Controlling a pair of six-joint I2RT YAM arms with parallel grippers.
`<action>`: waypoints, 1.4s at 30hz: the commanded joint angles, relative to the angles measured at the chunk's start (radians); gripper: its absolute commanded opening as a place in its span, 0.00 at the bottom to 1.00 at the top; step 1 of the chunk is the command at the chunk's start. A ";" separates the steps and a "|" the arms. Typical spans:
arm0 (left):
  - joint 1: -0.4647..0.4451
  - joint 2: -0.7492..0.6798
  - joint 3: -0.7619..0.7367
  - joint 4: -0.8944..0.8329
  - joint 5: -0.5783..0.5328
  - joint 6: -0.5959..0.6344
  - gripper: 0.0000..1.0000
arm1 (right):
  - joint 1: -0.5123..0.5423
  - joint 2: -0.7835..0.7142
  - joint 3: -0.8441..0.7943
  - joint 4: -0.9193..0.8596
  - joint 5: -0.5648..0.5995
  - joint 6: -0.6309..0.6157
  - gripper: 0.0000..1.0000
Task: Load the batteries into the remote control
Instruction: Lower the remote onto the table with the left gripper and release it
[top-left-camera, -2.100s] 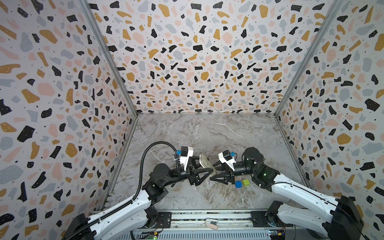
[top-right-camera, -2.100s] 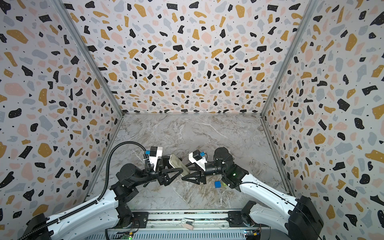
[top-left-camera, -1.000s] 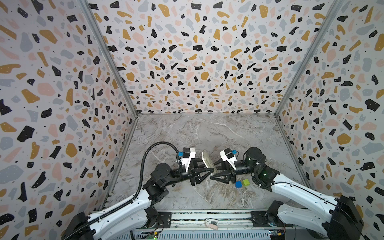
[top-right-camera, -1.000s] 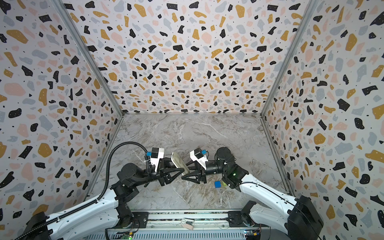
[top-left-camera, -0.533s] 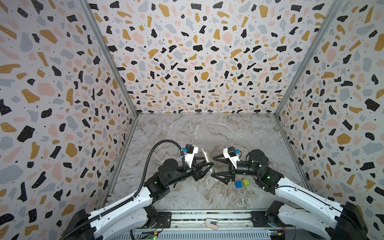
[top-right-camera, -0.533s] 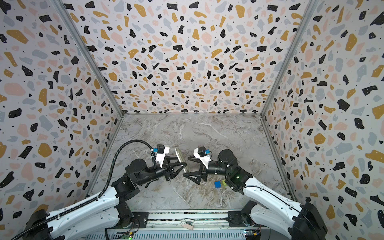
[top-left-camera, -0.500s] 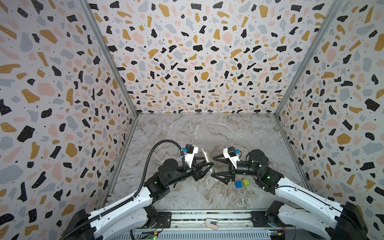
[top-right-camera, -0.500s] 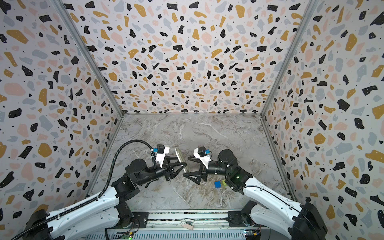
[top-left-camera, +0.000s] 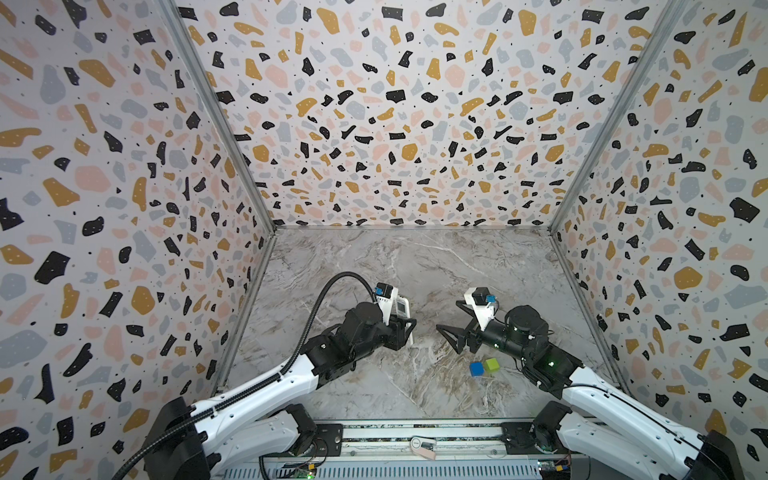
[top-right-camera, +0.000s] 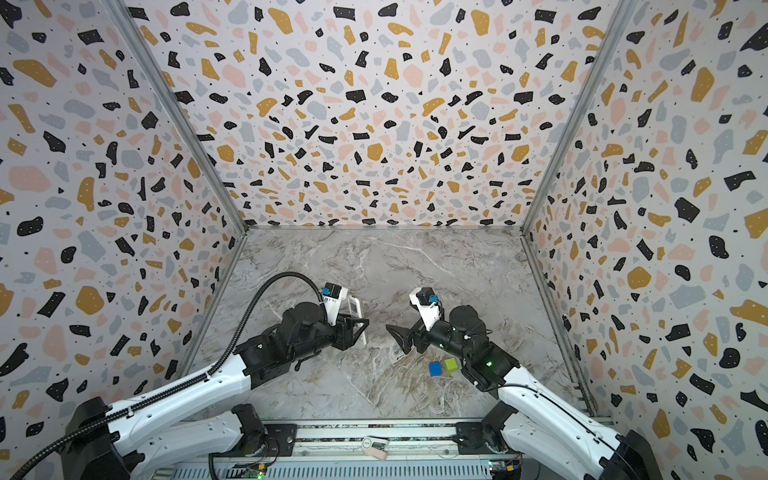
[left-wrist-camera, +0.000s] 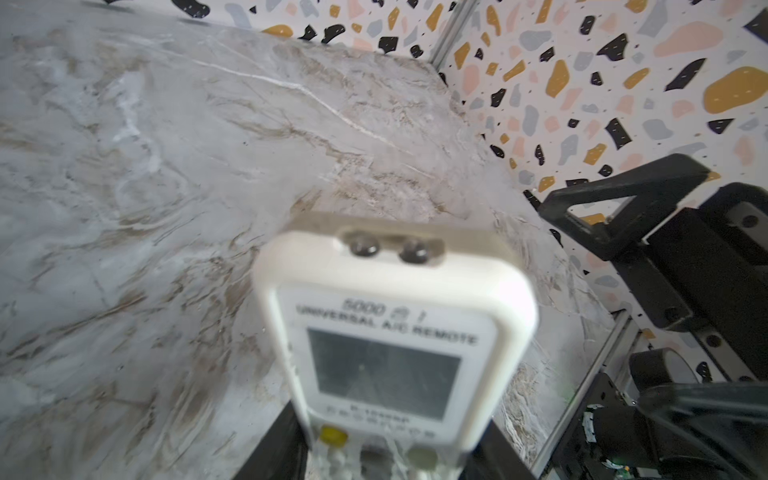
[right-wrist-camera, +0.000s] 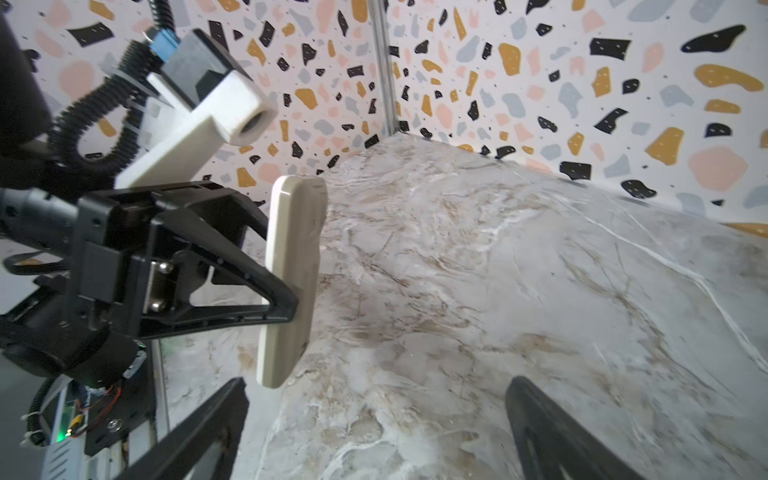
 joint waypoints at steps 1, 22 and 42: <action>-0.003 0.015 0.045 -0.062 -0.073 -0.022 0.05 | -0.010 -0.040 -0.013 -0.030 0.078 0.003 1.00; -0.003 0.282 0.026 -0.091 -0.148 -0.115 0.09 | -0.043 -0.051 -0.098 0.000 0.105 -0.013 0.99; -0.005 0.428 -0.001 -0.044 -0.184 -0.161 0.18 | -0.067 -0.038 -0.128 0.025 0.092 -0.011 0.99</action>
